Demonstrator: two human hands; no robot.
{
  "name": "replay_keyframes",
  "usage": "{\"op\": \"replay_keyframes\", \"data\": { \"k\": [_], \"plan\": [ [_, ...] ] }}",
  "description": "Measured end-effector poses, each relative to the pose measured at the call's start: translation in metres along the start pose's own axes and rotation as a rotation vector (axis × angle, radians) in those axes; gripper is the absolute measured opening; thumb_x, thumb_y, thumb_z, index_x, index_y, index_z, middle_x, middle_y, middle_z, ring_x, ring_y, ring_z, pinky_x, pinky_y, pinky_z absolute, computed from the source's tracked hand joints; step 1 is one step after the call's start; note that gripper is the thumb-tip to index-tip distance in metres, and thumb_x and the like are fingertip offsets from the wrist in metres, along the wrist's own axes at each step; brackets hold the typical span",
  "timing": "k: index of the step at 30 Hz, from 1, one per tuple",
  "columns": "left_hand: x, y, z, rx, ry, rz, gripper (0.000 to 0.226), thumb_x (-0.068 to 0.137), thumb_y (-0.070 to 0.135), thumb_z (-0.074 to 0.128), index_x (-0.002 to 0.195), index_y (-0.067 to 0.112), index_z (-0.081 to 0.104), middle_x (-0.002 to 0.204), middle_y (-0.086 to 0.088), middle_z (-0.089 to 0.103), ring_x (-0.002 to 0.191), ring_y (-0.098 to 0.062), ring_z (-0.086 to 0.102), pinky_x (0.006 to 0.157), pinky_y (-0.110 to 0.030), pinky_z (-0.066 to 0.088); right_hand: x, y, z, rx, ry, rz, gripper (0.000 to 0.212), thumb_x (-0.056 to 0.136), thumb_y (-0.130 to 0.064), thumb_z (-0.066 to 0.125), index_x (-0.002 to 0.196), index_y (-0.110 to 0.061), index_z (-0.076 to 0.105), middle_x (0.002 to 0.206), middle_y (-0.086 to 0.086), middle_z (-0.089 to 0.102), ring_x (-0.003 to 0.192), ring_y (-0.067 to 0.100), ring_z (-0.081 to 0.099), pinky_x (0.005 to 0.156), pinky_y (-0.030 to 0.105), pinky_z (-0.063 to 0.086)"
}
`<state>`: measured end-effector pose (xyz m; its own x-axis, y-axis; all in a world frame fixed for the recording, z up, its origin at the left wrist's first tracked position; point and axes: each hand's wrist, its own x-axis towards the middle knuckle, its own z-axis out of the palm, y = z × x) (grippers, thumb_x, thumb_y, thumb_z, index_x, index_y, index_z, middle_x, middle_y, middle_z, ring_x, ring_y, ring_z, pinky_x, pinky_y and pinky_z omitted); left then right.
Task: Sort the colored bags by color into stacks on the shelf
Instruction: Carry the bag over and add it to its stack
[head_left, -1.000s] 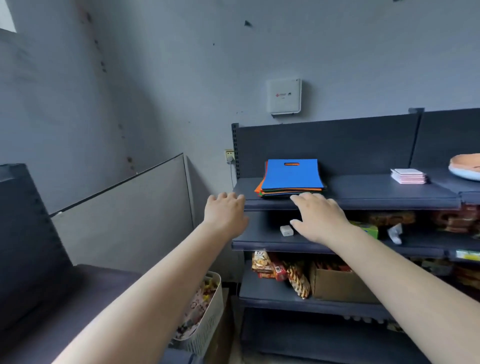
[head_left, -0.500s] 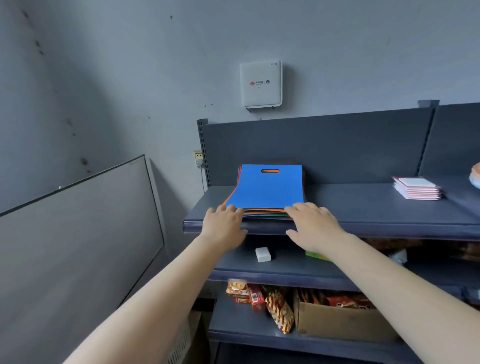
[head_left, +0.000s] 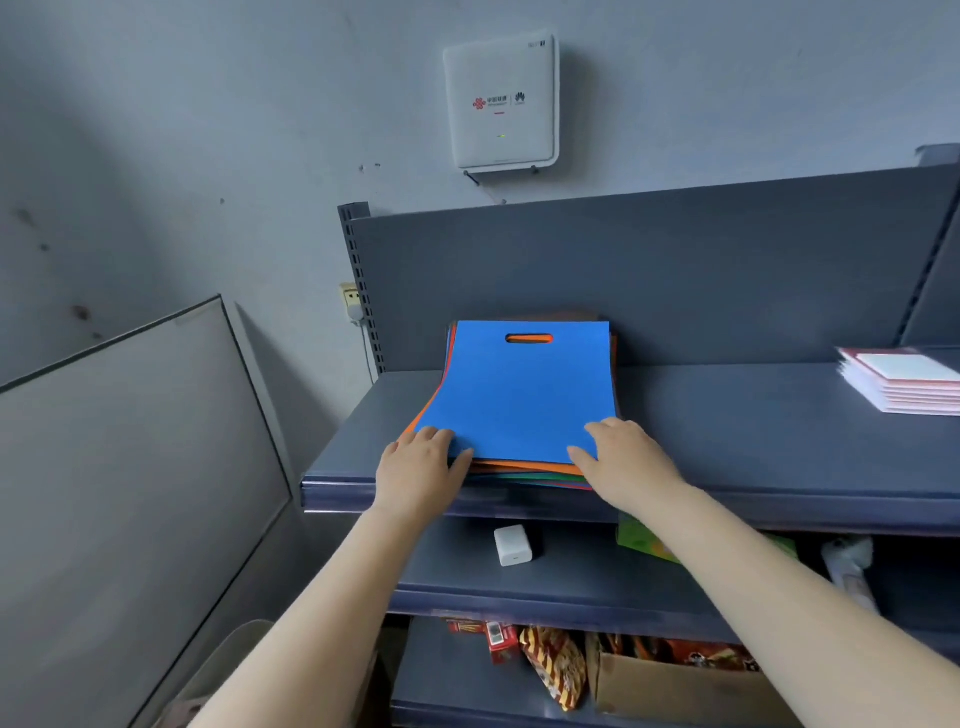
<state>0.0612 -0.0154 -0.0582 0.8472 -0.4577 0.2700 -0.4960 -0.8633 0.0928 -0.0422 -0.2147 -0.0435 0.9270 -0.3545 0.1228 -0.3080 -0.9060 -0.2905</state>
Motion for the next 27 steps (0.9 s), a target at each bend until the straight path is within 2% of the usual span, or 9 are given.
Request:
{"op": "replay_keyframes", "data": {
  "k": [3, 6, 9, 11, 15, 20, 22, 25, 27],
  "plan": [
    [0.012, -0.006, 0.014, -0.087, 0.059, 0.012, 0.042, 0.099, 0.043, 0.037, 0.129, 0.019, 0.052, 0.129, 0.004, 0.055, 0.120, -0.020, 0.047, 0.098, -0.029, 0.031, 0.018, 0.010, 0.007, 0.122, 0.126, 0.129, 0.048, 0.098, -0.040, 0.043, 0.128, -0.003, 0.050, 0.132, 0.010, 0.048, 0.121, 0.025, 0.044, 0.094, 0.036, 0.042],
    [0.021, -0.011, 0.027, -0.149, 0.099, 0.074, 0.042, 0.098, 0.043, 0.040, 0.131, 0.021, 0.053, 0.132, 0.006, 0.055, 0.125, -0.015, 0.045, 0.103, -0.027, 0.028, 0.033, 0.023, 0.015, 0.263, 0.173, 0.266, 0.050, 0.091, -0.045, 0.056, 0.121, -0.005, 0.052, 0.120, 0.008, 0.050, 0.108, 0.026, 0.052, 0.080, 0.032, 0.045],
    [0.029, -0.012, 0.032, -0.210, 0.103, 0.140, 0.042, 0.097, 0.042, 0.042, 0.132, 0.022, 0.054, 0.134, 0.008, 0.054, 0.129, -0.013, 0.042, 0.107, -0.025, 0.025, 0.039, 0.036, 0.022, 0.473, 0.193, 0.366, 0.038, 0.086, -0.043, 0.065, 0.091, -0.006, 0.059, 0.087, -0.001, 0.060, 0.082, 0.023, 0.059, 0.056, 0.026, 0.038],
    [0.038, -0.011, 0.031, -0.227, 0.077, 0.187, 0.040, 0.098, 0.042, 0.042, 0.131, 0.023, 0.056, 0.135, 0.008, 0.054, 0.130, -0.012, 0.042, 0.107, -0.025, 0.024, 0.042, 0.040, 0.022, 0.499, 0.275, 0.369, 0.028, 0.084, -0.037, 0.068, 0.079, -0.010, 0.061, 0.074, -0.002, 0.062, 0.068, 0.018, 0.057, 0.051, 0.028, 0.040],
    [0.057, -0.007, 0.024, -0.366, 0.002, 0.193, 0.035, 0.098, 0.038, 0.043, 0.120, 0.020, 0.063, 0.119, 0.005, 0.064, 0.118, -0.018, 0.052, 0.097, -0.029, 0.036, 0.050, 0.045, 0.014, 0.371, 0.404, 0.352, 0.013, 0.087, -0.022, 0.066, 0.081, -0.011, 0.060, 0.074, 0.000, 0.061, 0.070, 0.021, 0.054, 0.055, 0.030, 0.043],
    [0.077, -0.019, 0.027, -0.426, -0.029, -0.017, 0.048, 0.090, 0.044, 0.058, 0.127, 0.013, 0.058, 0.128, -0.001, 0.059, 0.122, -0.022, 0.049, 0.097, -0.032, 0.041, 0.054, 0.062, 0.005, 0.414, 0.599, 0.361, 0.008, 0.091, -0.007, 0.057, 0.094, -0.007, 0.064, 0.083, 0.002, 0.059, 0.059, 0.014, 0.049, 0.051, 0.024, 0.035],
    [0.082, -0.027, 0.028, -0.480, -0.040, -0.136, 0.054, 0.081, 0.049, 0.067, 0.122, 0.014, 0.060, 0.120, -0.002, 0.061, 0.115, -0.023, 0.051, 0.094, -0.036, 0.044, 0.056, 0.068, 0.005, 0.491, 0.637, 0.384, 0.014, 0.092, -0.006, 0.055, 0.102, -0.006, 0.065, 0.091, 0.002, 0.062, 0.063, 0.010, 0.053, 0.052, 0.021, 0.035],
    [0.091, -0.037, 0.027, -0.505, -0.061, -0.289, 0.041, 0.076, 0.050, 0.071, 0.090, 0.013, 0.063, 0.088, -0.001, 0.063, 0.092, -0.025, 0.057, 0.072, -0.034, 0.046, 0.059, 0.068, 0.008, 0.661, 0.657, 0.393, 0.025, 0.094, -0.003, 0.050, 0.114, -0.006, 0.065, 0.107, 0.006, 0.066, 0.095, 0.028, 0.063, 0.071, 0.026, 0.042],
    [0.097, -0.043, 0.024, -0.474, -0.064, -0.343, 0.041, 0.077, 0.048, 0.072, 0.087, 0.009, 0.063, 0.085, -0.003, 0.063, 0.088, -0.028, 0.058, 0.068, -0.033, 0.043, 0.061, 0.064, 0.009, 0.753, 0.661, 0.385, 0.031, 0.094, 0.000, 0.045, 0.117, -0.008, 0.064, 0.114, 0.006, 0.065, 0.106, 0.025, 0.060, 0.079, 0.028, 0.041]
  ]
}}
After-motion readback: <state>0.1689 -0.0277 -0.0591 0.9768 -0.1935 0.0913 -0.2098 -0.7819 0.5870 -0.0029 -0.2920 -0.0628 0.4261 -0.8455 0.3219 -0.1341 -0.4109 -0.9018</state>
